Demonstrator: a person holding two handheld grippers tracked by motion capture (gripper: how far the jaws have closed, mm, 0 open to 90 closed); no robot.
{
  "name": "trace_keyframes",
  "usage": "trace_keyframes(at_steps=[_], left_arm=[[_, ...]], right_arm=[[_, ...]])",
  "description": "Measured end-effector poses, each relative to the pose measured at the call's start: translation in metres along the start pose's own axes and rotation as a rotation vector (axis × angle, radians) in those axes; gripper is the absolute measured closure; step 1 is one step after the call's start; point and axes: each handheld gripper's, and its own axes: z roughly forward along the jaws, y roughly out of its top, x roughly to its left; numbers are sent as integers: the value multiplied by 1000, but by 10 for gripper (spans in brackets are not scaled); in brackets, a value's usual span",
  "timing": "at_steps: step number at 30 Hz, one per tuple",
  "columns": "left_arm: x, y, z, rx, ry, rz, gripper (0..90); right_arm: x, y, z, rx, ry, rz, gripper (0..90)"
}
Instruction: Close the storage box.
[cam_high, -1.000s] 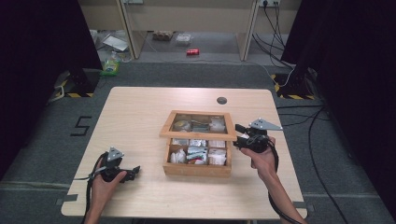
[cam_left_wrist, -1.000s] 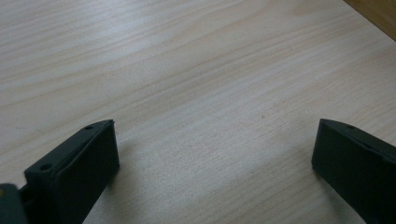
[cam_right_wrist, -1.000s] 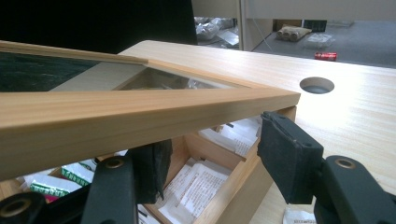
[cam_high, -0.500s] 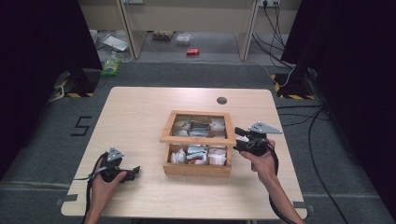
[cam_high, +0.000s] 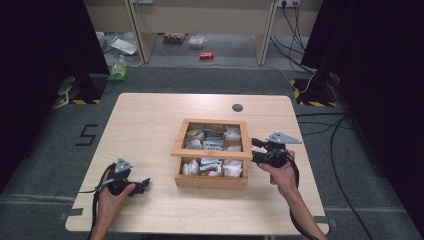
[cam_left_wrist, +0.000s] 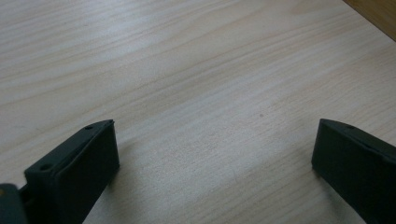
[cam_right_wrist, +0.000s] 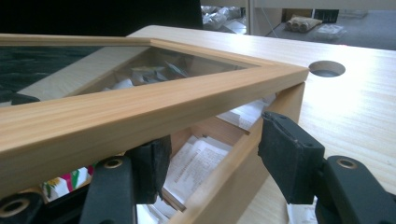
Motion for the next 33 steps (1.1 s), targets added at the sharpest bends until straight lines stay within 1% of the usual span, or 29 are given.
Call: trace_keyframes(at_steps=[10,11,14,17,18,20,21,22,25,27,31,32,33], left_arm=[[0,0,0,0,0,0,0],[0,0,0,0,1,0,0],[0,0,0,0,0,0,0],[0,0,0,0,1,0,0],[0,0,0,0,1,0,0],[0,0,0,0,0,-1,0],[0,0,0,0,0,-1,0],[0,0,0,0,0,-1,0],[0,0,0,0,0,-1,0],[0,0,0,0,0,-1,0],[0,0,0,0,-1,-1,0],[0,0,0,0,0,0,0],[0,0,0,0,0,0,0]], right_arm=[[-2,-1,0,0,2,5,437],[-3,-2,1,7,-6,3,433],[-4,-3,1,14,-8,7,434],[-8,-6,2,22,-9,16,438],[-12,-9,2,28,-17,33,445],[-14,-10,2,32,-12,34,447],[-14,-12,3,45,-15,15,453],[-14,-13,4,52,-21,6,457],[-15,-15,6,60,-19,0,463],[-16,-16,5,59,-20,5,463],[-22,-18,3,60,-36,21,466],[-24,-19,3,48,-42,33,452],[-24,-19,3,48,-42,33,452]])
